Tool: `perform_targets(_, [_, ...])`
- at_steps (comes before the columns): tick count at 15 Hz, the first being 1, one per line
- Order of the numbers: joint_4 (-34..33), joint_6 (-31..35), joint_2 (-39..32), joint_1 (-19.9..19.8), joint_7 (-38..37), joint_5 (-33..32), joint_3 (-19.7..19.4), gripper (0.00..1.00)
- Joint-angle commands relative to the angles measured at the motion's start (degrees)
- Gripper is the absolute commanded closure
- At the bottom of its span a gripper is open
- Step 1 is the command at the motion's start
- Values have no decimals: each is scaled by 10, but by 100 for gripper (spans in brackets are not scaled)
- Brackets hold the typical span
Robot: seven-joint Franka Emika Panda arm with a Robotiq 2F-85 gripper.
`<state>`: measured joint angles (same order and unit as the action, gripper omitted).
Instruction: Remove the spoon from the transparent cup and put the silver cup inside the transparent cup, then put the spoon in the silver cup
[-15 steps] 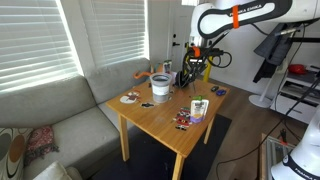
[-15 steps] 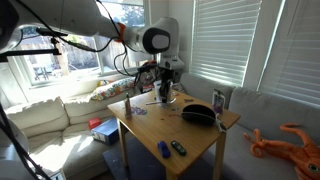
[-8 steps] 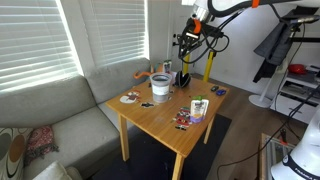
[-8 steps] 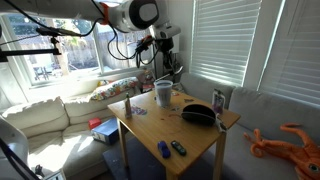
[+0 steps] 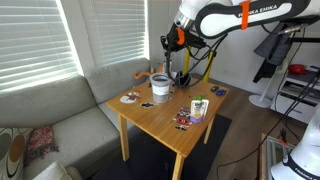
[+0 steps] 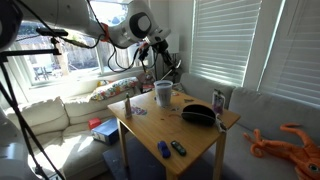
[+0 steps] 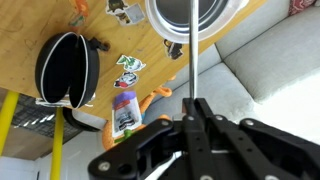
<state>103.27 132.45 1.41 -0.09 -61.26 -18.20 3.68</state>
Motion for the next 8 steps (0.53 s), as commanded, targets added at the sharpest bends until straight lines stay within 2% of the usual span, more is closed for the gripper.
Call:
perform_targets(1, [-5, 22, -29, 15, -52, -99, 3, 98])
perform_targets(4, [-1, 20, -44, 33, -76, -156, 1, 98])
perform_targets(8, [5, 15, -52, 50, -96, -197, -1, 98])
